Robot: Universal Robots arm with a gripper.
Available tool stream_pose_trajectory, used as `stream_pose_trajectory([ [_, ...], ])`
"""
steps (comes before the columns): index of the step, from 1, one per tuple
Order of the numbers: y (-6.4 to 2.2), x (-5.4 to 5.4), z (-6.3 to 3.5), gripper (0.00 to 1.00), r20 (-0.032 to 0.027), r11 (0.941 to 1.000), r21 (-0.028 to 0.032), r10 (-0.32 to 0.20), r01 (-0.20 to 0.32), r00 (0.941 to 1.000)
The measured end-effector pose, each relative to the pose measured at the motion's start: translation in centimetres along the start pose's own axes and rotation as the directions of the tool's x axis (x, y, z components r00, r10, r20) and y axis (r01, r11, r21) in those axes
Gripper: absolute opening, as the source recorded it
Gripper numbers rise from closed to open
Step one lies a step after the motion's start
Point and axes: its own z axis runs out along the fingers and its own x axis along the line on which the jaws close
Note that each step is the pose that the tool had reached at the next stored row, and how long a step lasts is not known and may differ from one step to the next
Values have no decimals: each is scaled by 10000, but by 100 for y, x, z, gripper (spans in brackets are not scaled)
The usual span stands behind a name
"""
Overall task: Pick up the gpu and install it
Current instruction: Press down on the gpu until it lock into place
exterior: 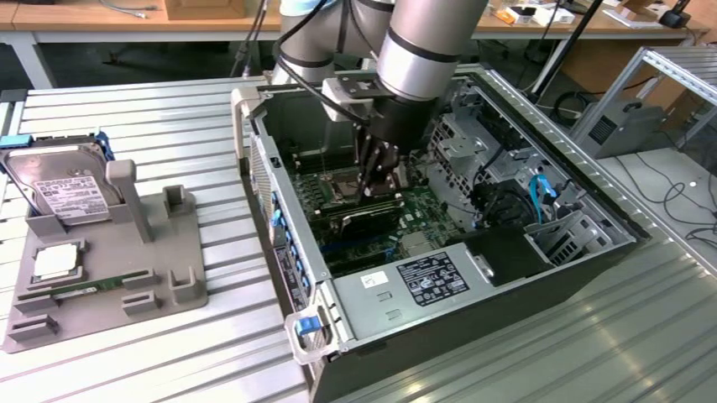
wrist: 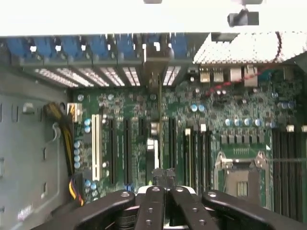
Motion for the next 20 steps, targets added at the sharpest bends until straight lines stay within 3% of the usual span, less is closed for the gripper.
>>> stream_pose_trajectory([
  [6, 229, 3, 158, 11, 0, 10000, 0, -2, 2, 10000],
  [20, 324, 56, 252, 11, 0, 10000, 1, -1, 1, 10000],
])
